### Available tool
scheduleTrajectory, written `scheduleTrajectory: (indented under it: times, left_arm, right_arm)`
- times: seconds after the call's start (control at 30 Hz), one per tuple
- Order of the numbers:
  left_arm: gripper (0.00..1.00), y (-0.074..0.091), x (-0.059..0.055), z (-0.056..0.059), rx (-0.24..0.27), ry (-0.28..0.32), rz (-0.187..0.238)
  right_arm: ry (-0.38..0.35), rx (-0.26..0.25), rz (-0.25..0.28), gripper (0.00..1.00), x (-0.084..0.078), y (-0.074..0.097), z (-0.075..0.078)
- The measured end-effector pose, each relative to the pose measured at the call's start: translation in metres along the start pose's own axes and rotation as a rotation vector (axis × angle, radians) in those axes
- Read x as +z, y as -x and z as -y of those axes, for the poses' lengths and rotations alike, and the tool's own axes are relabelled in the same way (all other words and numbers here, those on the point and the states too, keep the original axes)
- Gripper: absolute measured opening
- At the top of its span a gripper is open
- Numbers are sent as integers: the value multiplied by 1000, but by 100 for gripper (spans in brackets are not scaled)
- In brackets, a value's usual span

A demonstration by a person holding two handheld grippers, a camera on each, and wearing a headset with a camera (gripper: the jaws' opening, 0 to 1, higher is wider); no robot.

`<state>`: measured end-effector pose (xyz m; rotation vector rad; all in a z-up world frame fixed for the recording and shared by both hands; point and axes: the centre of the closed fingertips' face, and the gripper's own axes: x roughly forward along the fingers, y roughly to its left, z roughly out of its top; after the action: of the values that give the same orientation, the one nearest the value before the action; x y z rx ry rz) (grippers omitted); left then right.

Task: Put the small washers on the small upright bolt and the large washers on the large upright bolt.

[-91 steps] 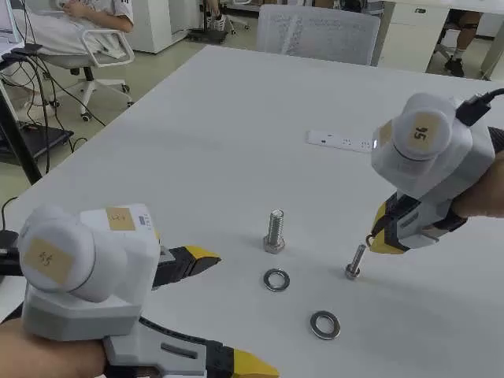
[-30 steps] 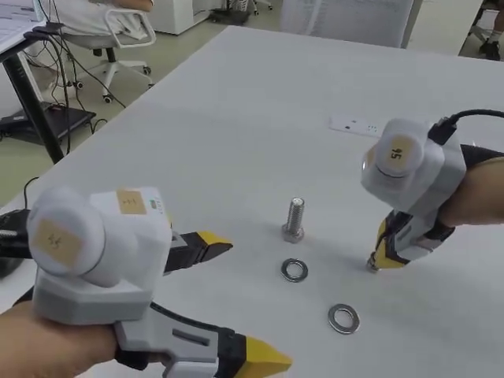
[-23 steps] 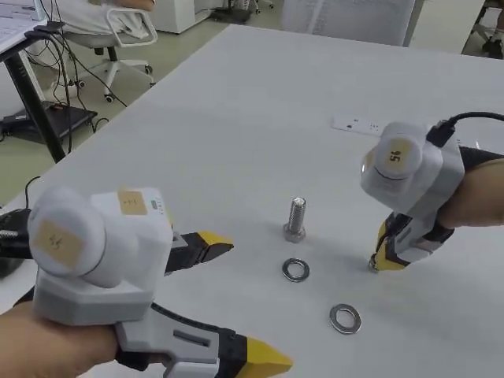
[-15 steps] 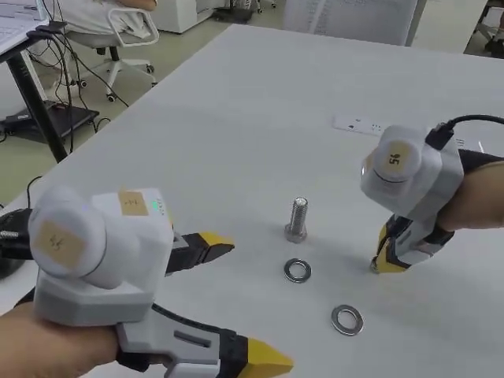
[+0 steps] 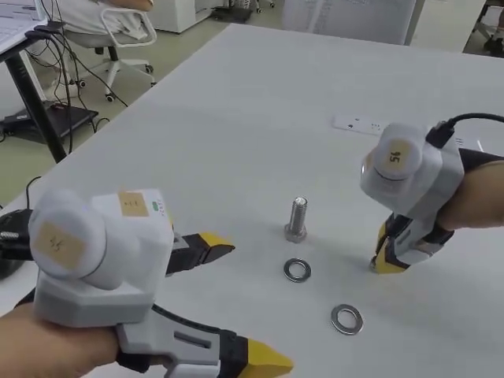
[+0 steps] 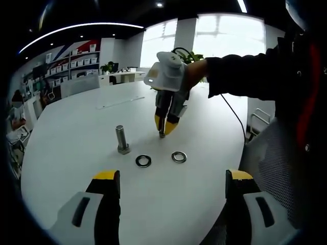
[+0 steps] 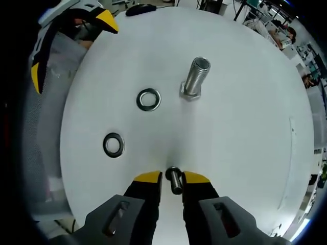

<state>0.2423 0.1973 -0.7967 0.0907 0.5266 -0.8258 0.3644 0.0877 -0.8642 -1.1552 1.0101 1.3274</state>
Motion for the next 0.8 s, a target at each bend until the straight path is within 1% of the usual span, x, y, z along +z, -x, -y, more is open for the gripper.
scheduleTrajectory:
  times: [0.27, 0.47, 0.8]
  left_arm:
    - [85, 0, 0, 1, 0, -2, 0]
    - [85, -1, 0, 2, -2, -5, -2]
    - [85, -1, 0, 4, -7, -9, -4]
  right_arm:
    - [-23, -15, 15, 22, -6, 5, 4]
    - [-42, -22, 16, 24, -15, 6, 1]
    - [-84, -27, 18, 25, -33, 8, -6]
